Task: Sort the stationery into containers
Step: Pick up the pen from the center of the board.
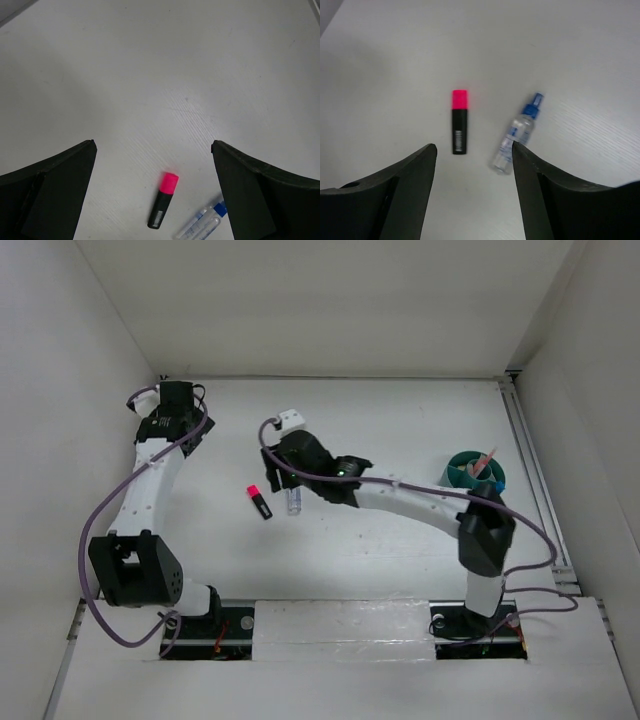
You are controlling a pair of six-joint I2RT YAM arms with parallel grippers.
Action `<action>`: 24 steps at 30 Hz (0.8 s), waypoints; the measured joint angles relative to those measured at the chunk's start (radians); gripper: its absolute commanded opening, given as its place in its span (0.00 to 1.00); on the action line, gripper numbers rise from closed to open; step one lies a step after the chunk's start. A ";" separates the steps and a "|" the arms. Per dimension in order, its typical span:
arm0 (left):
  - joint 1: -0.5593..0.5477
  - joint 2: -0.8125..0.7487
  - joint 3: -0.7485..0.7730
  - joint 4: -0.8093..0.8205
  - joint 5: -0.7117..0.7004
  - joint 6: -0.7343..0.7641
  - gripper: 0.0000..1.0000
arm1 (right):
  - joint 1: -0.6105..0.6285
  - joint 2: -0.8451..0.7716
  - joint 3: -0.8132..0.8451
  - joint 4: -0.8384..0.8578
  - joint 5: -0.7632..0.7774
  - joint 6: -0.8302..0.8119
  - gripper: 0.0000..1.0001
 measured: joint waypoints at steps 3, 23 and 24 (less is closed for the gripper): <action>-0.006 -0.024 0.000 -0.006 -0.039 -0.020 1.00 | 0.036 0.167 0.196 -0.057 -0.055 -0.029 0.68; -0.006 -0.067 0.000 -0.017 -0.087 -0.054 1.00 | 0.002 0.658 0.739 -0.411 -0.254 -0.144 0.66; -0.006 -0.072 0.000 -0.017 -0.087 -0.055 1.00 | 0.000 0.664 0.745 -0.412 -0.261 -0.146 0.66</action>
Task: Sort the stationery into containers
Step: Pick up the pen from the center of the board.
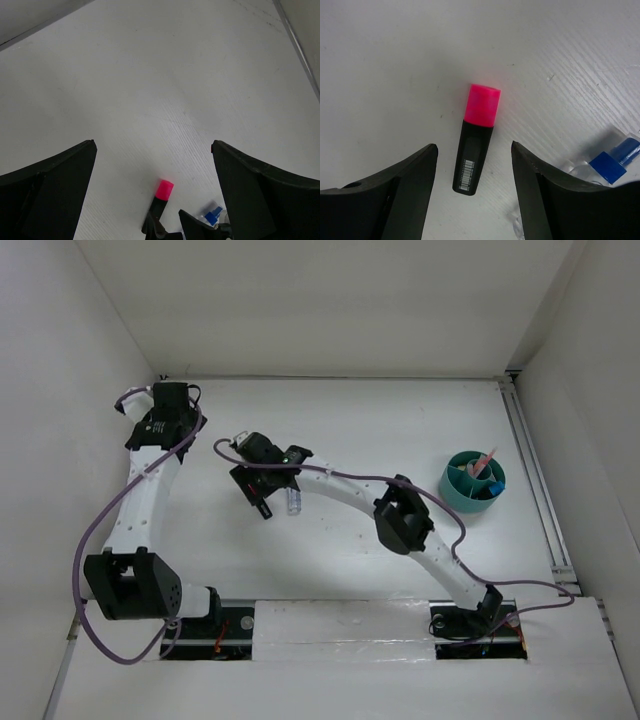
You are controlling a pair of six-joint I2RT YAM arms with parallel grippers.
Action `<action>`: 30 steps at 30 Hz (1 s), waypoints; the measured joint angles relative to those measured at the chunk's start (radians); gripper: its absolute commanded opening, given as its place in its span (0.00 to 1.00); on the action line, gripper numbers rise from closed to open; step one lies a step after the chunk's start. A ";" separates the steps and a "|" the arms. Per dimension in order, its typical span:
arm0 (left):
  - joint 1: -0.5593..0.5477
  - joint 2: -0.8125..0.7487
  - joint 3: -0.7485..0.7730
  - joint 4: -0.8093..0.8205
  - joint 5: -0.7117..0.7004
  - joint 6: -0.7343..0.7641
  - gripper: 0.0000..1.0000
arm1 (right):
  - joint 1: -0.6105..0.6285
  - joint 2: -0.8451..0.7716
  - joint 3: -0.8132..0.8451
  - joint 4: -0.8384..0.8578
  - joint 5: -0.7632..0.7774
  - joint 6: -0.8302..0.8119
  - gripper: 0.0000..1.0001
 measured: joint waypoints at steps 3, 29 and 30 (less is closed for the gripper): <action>0.000 -0.009 0.000 0.001 0.006 0.000 1.00 | -0.004 0.017 0.026 -0.004 -0.011 -0.003 0.66; 0.000 -0.009 0.000 0.039 0.116 0.043 1.00 | -0.005 0.159 0.189 -0.105 0.024 -0.013 0.54; 0.000 -0.009 0.000 0.042 0.119 0.044 1.00 | -0.005 0.160 0.192 -0.106 0.026 -0.013 0.54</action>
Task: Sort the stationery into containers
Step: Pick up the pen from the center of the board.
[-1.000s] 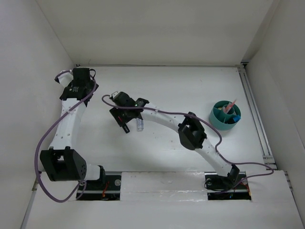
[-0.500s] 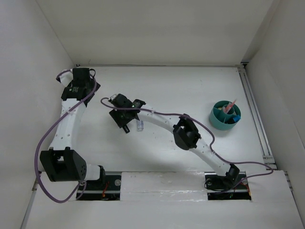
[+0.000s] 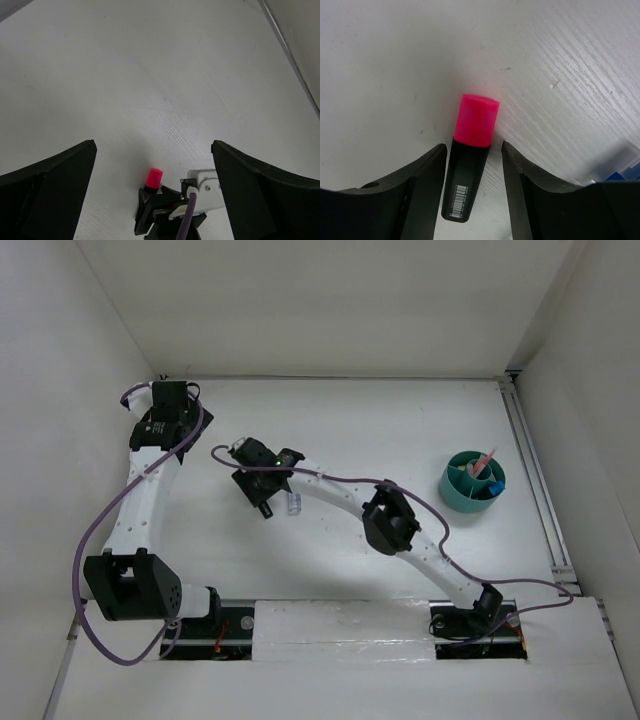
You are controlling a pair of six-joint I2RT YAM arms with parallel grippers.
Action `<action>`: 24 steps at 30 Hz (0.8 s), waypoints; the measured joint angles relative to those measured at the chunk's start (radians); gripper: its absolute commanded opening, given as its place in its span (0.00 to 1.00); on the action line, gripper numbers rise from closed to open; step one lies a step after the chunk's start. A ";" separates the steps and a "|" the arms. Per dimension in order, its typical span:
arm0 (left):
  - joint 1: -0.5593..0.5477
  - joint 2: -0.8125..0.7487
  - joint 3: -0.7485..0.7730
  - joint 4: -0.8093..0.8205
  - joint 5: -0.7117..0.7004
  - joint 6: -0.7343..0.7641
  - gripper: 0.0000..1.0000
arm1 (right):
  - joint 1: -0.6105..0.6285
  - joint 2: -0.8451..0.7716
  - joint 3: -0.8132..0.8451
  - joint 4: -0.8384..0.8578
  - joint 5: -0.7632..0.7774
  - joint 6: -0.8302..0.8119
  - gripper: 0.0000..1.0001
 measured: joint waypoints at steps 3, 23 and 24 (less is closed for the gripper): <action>0.000 0.000 0.000 0.005 0.006 0.003 1.00 | 0.000 0.006 0.009 0.002 0.003 0.000 0.54; 0.000 0.000 -0.002 0.016 0.039 0.023 1.00 | 0.000 0.024 0.013 0.060 0.024 0.000 0.28; 0.000 0.000 -0.002 0.016 0.039 0.023 1.00 | 0.000 0.025 0.013 0.063 0.024 0.001 0.23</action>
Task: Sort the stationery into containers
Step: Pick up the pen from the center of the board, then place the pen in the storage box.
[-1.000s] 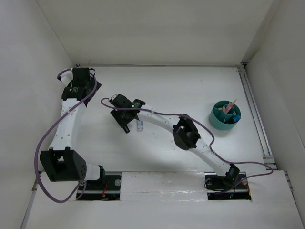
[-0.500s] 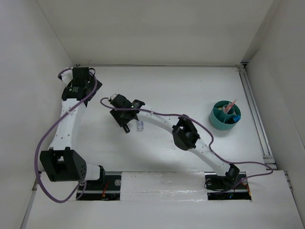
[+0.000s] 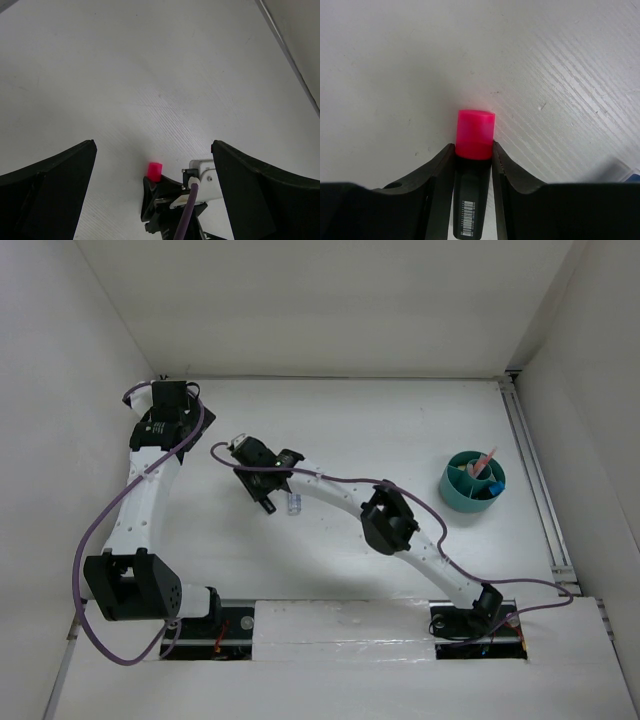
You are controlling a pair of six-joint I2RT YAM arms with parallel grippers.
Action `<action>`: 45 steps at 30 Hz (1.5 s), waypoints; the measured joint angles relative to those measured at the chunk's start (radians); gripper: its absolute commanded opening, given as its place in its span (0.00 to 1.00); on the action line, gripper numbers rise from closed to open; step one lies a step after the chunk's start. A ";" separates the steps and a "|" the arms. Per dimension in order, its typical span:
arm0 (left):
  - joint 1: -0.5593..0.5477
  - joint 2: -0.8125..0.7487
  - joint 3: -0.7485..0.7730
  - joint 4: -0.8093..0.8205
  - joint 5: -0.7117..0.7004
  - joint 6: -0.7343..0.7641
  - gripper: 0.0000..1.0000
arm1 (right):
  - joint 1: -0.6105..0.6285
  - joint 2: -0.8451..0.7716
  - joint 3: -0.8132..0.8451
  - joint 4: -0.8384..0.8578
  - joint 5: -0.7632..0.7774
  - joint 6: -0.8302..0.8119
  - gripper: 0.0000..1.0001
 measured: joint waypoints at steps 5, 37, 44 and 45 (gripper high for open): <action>0.000 0.000 0.000 0.000 0.000 0.000 1.00 | 0.000 0.000 -0.003 0.011 -0.002 -0.001 0.00; 0.000 0.000 0.000 0.017 0.029 0.034 1.00 | -0.420 -1.304 -1.389 0.568 0.171 0.286 0.00; 0.000 0.000 0.000 0.024 0.044 0.037 1.00 | -0.716 -1.625 -1.575 0.502 0.360 0.412 0.00; 0.000 0.000 0.000 0.025 0.046 0.037 1.00 | -0.745 -1.646 -1.577 0.491 0.377 0.421 0.00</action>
